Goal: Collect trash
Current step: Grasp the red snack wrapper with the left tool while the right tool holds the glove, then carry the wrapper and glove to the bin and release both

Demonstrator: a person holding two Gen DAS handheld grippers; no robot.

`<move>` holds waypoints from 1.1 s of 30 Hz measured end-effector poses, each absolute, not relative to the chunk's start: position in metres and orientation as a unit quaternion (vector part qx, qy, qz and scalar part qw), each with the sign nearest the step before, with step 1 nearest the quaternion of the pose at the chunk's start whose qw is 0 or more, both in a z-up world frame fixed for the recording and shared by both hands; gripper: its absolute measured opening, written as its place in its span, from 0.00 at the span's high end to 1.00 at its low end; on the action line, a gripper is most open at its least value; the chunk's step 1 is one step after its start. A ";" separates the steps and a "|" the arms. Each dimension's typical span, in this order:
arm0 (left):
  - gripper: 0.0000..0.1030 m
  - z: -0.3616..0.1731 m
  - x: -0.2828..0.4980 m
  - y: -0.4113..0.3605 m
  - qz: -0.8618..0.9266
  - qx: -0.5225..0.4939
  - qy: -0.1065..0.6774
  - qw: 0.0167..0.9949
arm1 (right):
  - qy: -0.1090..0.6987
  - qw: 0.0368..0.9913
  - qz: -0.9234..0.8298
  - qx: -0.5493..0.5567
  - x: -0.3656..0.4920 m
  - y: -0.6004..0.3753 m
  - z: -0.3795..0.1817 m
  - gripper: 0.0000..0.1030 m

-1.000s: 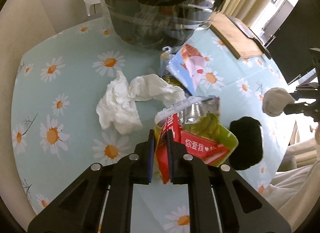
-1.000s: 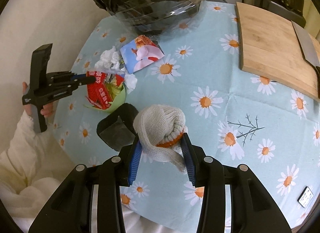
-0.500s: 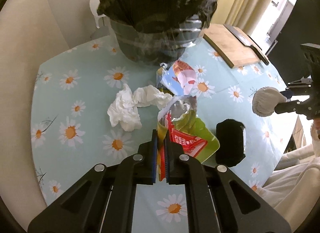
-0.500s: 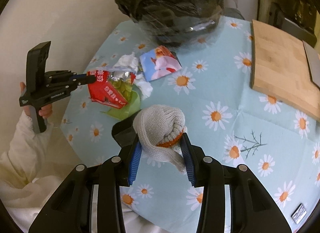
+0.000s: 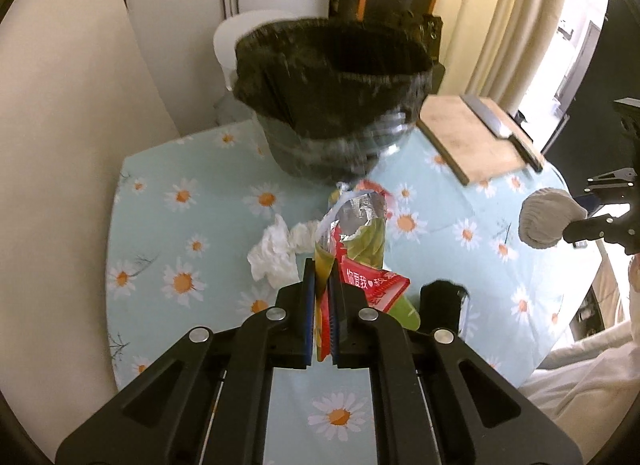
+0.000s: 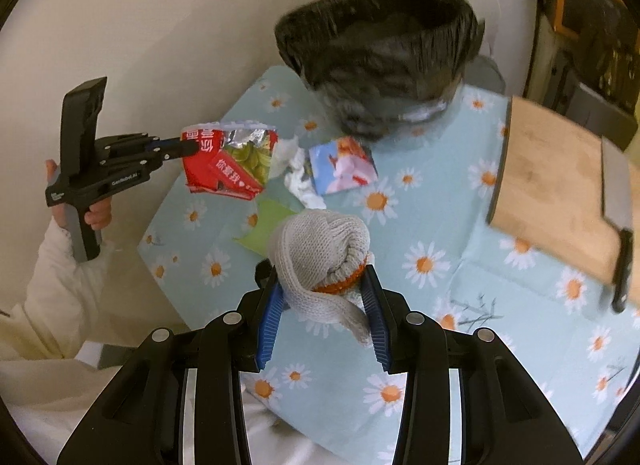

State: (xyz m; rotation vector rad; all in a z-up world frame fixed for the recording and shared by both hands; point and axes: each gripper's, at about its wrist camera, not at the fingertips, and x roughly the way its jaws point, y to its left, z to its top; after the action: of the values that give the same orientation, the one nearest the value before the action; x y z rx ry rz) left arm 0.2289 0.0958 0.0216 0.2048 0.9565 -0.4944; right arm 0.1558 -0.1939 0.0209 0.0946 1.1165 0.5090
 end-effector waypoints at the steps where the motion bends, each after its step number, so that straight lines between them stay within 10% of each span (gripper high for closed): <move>1: 0.94 0.027 0.228 0.096 -0.231 0.098 0.450 0.857 | 0.517 0.821 0.240 0.040 0.156 -0.195 0.029 0.65; 33: 0.94 0.145 0.358 0.063 -0.309 0.164 0.337 0.874 | 0.405 0.895 0.188 -0.016 0.284 -0.176 0.148 0.65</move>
State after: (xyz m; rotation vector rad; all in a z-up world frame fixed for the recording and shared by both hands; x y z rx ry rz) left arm 0.3576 0.0632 0.1448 0.3416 0.7030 -0.6449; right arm 0.2838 -0.1761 0.1476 -0.0328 0.8395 0.3892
